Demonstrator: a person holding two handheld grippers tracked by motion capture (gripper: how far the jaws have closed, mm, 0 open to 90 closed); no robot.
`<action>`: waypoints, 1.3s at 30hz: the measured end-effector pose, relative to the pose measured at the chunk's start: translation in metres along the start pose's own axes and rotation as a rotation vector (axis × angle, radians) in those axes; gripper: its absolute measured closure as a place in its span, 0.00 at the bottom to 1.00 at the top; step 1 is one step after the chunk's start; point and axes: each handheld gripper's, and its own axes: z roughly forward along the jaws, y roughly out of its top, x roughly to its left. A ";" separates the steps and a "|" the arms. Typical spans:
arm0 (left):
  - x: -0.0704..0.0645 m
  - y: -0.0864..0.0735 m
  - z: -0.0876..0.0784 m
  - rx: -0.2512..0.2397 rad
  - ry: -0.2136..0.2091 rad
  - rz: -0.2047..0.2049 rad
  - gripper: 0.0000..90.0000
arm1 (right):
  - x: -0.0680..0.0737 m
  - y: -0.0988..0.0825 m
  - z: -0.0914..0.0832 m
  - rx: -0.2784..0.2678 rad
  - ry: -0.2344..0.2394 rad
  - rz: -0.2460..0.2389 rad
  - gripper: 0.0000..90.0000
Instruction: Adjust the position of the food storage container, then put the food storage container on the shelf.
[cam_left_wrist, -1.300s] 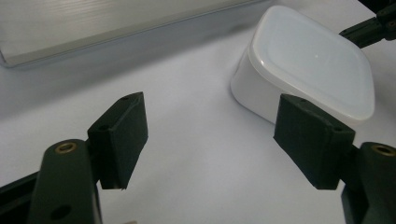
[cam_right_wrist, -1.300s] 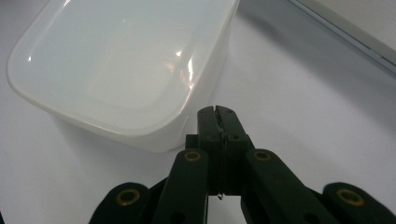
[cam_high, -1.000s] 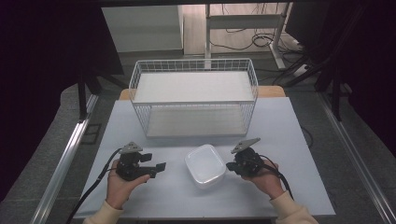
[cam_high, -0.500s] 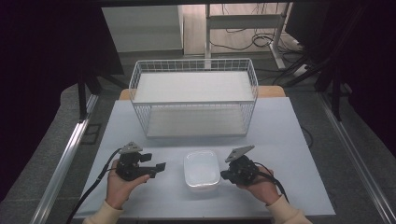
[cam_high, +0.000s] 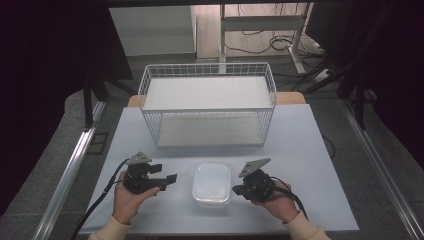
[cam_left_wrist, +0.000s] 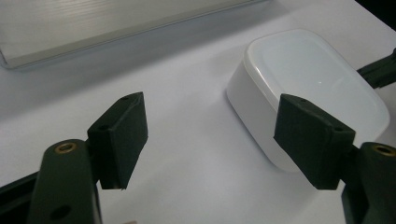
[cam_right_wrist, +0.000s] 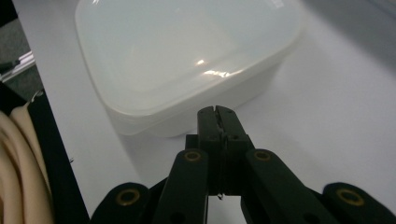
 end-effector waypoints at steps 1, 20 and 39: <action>0.000 0.000 0.000 -0.001 0.000 -0.001 0.28 | -0.002 0.000 -0.004 -0.013 -0.008 0.010 0.99; -0.001 0.002 -0.005 -0.022 -0.042 -0.032 0.28 | -0.033 -0.017 -0.032 -0.210 -0.023 0.228 0.45; -0.002 0.004 -0.002 -0.025 -0.131 -0.109 0.28 | -0.033 -0.015 -0.028 -0.274 0.025 0.366 0.26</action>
